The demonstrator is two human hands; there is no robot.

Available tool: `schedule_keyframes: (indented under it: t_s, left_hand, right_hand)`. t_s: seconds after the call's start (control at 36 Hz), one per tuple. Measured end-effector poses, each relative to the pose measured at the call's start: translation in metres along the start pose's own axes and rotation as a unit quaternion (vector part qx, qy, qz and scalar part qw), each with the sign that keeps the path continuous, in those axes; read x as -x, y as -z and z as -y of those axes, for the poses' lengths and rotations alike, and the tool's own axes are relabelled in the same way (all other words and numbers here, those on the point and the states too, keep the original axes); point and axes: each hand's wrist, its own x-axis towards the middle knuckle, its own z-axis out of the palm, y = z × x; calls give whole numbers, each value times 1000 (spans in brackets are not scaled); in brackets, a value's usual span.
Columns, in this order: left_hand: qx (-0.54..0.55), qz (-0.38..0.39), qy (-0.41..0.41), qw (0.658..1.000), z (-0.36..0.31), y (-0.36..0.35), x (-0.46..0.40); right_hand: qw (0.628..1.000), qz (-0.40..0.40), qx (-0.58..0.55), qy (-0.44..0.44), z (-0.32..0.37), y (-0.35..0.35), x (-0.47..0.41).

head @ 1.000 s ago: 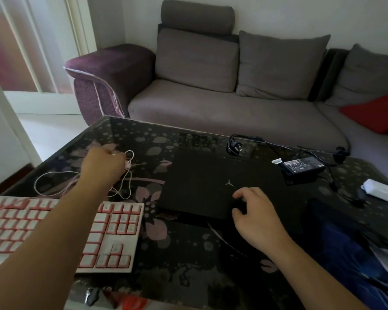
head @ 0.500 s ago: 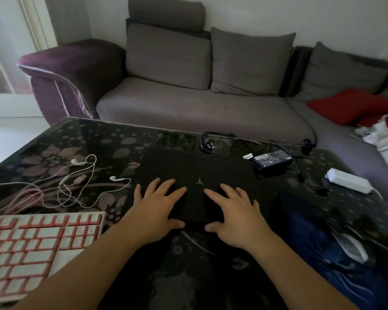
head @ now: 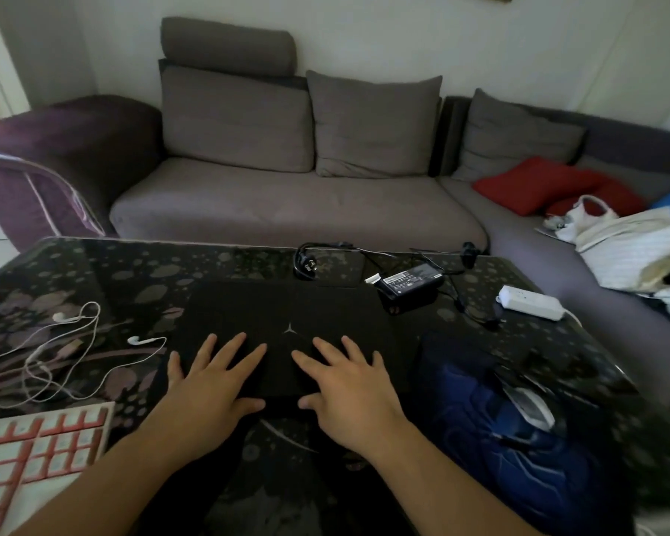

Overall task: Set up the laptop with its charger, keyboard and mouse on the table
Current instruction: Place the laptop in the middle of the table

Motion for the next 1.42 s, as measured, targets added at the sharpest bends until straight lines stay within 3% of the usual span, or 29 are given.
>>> schedule_keyframes:
  t_s: [1.42]
  left_hand:
    - [19,-46,8,999,-11,5,-16]
  right_hand:
    - [998,-58,-9,3,-19,-12,-21]
